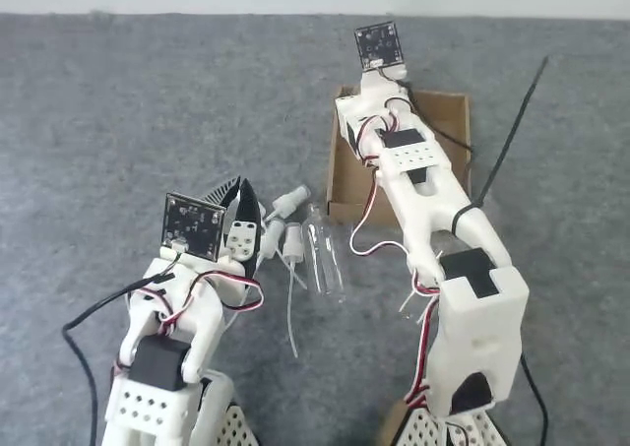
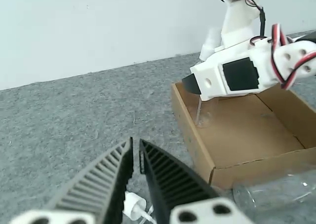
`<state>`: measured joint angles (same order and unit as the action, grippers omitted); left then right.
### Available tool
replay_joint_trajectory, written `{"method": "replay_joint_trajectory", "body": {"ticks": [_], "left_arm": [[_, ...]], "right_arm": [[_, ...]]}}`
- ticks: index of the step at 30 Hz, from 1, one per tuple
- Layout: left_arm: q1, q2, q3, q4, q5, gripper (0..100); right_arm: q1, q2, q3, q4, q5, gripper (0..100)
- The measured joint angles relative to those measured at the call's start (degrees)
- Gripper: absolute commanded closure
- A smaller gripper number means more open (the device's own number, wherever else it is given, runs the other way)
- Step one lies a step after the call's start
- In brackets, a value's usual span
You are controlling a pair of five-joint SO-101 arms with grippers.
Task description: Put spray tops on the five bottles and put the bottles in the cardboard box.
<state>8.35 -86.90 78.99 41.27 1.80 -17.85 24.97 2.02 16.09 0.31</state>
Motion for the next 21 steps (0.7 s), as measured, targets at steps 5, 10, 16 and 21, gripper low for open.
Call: {"method": "replay_joint_trajectory", "body": {"ticks": [5, 10, 16, 21], "left_arm": [[0.0, 0.0, 0.0, 0.0, 0.0, 99], [0.0, 0.0, 0.0, 0.0, 0.0, 99], [0.0, 0.0, 0.0, 0.0, 0.0, 99], [0.0, 0.0, 0.0, 0.0, 0.0, 99]], "right_arm": [[0.0, 0.0, 0.0, 0.0, 0.0, 66.0], [0.09, 0.0, -3.25, 1.23, 0.0, 66.0], [0.18, 0.0, -8.35, 6.59, 0.0, 66.0], [0.0, -0.26, -11.6, 10.73, 0.0, 66.0]]}}
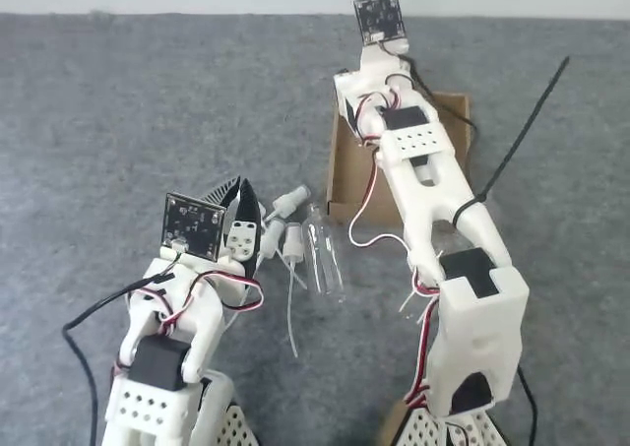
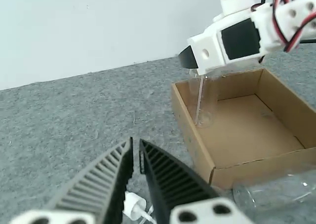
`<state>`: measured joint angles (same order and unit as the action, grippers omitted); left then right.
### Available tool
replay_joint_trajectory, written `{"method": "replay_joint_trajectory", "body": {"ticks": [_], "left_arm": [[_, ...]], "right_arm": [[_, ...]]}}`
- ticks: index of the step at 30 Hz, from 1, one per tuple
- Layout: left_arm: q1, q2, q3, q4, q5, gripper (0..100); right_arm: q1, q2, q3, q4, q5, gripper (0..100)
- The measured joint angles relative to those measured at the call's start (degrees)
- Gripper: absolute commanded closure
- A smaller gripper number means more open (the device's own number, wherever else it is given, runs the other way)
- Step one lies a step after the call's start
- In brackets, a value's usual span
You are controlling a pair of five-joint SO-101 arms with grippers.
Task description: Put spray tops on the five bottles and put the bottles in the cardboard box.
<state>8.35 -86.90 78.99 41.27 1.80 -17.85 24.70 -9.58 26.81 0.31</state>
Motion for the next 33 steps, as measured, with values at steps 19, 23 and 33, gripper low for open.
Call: {"method": "replay_joint_trajectory", "body": {"ticks": [19, 23, 33], "left_arm": [[0.0, 0.0, 0.0, 0.0, 0.0, 99], [0.0, 0.0, 0.0, 0.0, 0.0, 99], [0.0, 0.0, 0.0, 0.0, 0.0, 99]], "right_arm": [[0.09, -34.99, -0.26, 37.63, 0.18, 66.0], [0.44, -42.55, -0.35, 49.93, 0.18, 65.9], [19.96, -48.44, 7.38, 60.75, 5.27, 66.0]]}}
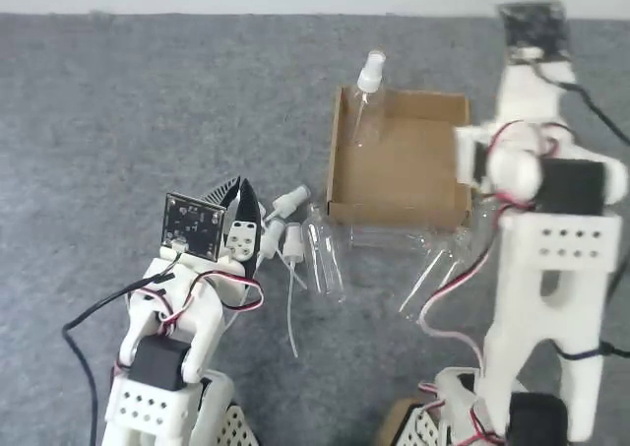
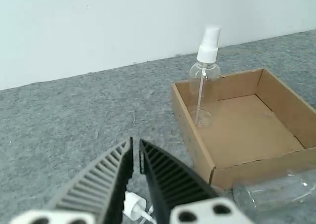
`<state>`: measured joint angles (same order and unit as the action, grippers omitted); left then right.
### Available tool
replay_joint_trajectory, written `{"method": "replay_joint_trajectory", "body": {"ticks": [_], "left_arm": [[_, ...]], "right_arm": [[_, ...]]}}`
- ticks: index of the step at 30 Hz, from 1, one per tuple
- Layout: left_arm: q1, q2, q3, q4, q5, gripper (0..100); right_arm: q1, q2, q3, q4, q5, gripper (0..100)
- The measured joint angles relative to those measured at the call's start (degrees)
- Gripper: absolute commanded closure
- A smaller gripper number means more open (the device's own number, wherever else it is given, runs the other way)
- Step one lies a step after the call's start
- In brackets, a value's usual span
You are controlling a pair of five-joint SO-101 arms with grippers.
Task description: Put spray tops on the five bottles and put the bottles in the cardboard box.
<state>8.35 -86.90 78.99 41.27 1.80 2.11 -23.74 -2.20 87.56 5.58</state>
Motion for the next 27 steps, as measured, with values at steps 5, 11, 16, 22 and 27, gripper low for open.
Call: {"method": "replay_joint_trajectory", "body": {"ticks": [5, 11, 16, 22, 27], "left_arm": [[0.0, 0.0, 0.0, 0.0, 0.0, 99], [0.0, 0.0, 0.0, 0.0, 0.0, 99], [0.0, 0.0, 0.0, 0.0, 0.0, 99], [0.0, 0.0, 0.0, 0.0, 0.0, 99], [0.0, 0.0, 0.0, 0.0, 0.0, 99]], "right_arm": [[7.82, 2.37, 14.15, -6.42, 8.53, 65.8], [8.44, 7.82, 29.36, -21.36, 11.34, 60.6], [8.53, 12.31, 33.58, -28.31, 11.34, 60.8], [8.26, 19.87, 33.49, -32.26, 11.34, 62.7], [10.37, 26.9, 33.76, -35.6, 11.43, 74.6]]}}
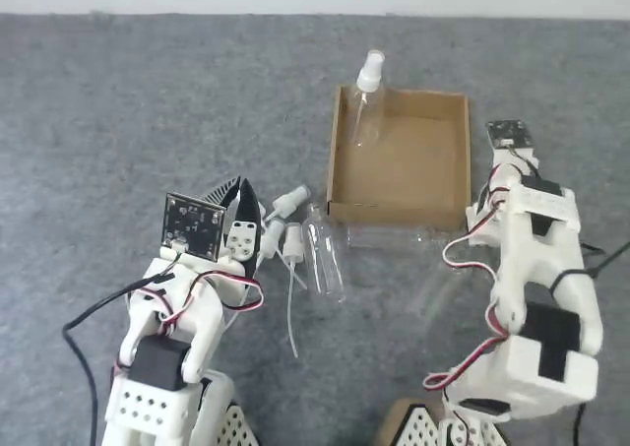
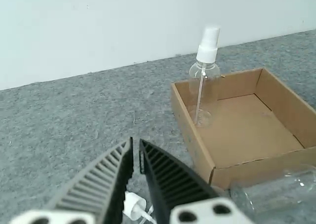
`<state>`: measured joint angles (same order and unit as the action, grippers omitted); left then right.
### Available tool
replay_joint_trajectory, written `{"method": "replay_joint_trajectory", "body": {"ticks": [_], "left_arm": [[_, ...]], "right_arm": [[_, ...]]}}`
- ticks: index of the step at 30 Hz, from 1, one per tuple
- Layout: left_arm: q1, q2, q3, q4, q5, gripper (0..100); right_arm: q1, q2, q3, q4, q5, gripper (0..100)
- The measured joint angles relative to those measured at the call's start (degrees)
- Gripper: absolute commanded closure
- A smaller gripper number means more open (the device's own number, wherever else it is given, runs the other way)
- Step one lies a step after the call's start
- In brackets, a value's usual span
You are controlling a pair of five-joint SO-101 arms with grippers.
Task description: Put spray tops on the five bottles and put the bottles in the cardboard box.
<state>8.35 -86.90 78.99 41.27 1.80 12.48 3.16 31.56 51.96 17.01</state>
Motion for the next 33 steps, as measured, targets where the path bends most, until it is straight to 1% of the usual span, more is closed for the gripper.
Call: {"method": "replay_joint_trajectory", "body": {"ticks": [2, 8, 11, 14, 20, 22, 24, 26, 27, 31, 33], "left_arm": [[0.0, 0.0, 0.0, 0.0, 0.0, 99], [0.0, 0.0, 0.0, 0.0, 0.0, 99], [0.0, 0.0, 0.0, 0.0, 0.0, 99], [0.0, 0.18, 0.0, 0.0, 0.0, 99], [0.0, 0.18, 0.0, 0.0, 0.0, 99], [0.0, 0.18, 0.0, 0.0, 0.0, 99], [0.0, 0.18, 0.0, 0.0, 0.0, 99], [0.0, 0.18, 0.0, 0.0, 0.0, 99], [0.0, 0.18, 0.0, 0.0, 0.0, 99], [0.0, 0.18, 0.0, 0.0, 0.0, 99], [0.0, 0.18, 0.0, 0.0, 0.0, 99]], "right_arm": [[0.97, 0.97, 0.0, -0.97, 0.0, 78.8], [6.95, 1.05, 0.0, -1.32, 0.88, 90.1], [10.64, 1.05, 0.0, -1.32, 6.86, 92.8], [13.36, 1.05, 0.0, -1.14, 13.54, 93.2], [17.76, 0.97, -0.09, 2.81, 27.6, 92.9], [20.04, 0.97, -0.09, 2.9, 29.8, 92.8], [22.07, 0.97, -0.09, 2.9, 30.33, 92.8], [23.12, 0.97, -0.09, 2.64, 30.33, 91.5], [23.3, 0.97, -0.09, 2.64, 30.42, 89.3], [23.3, 0.97, -0.09, 2.64, 30.59, 74.1], [23.3, 0.97, -0.09, 2.64, 30.59, 70.2]]}}
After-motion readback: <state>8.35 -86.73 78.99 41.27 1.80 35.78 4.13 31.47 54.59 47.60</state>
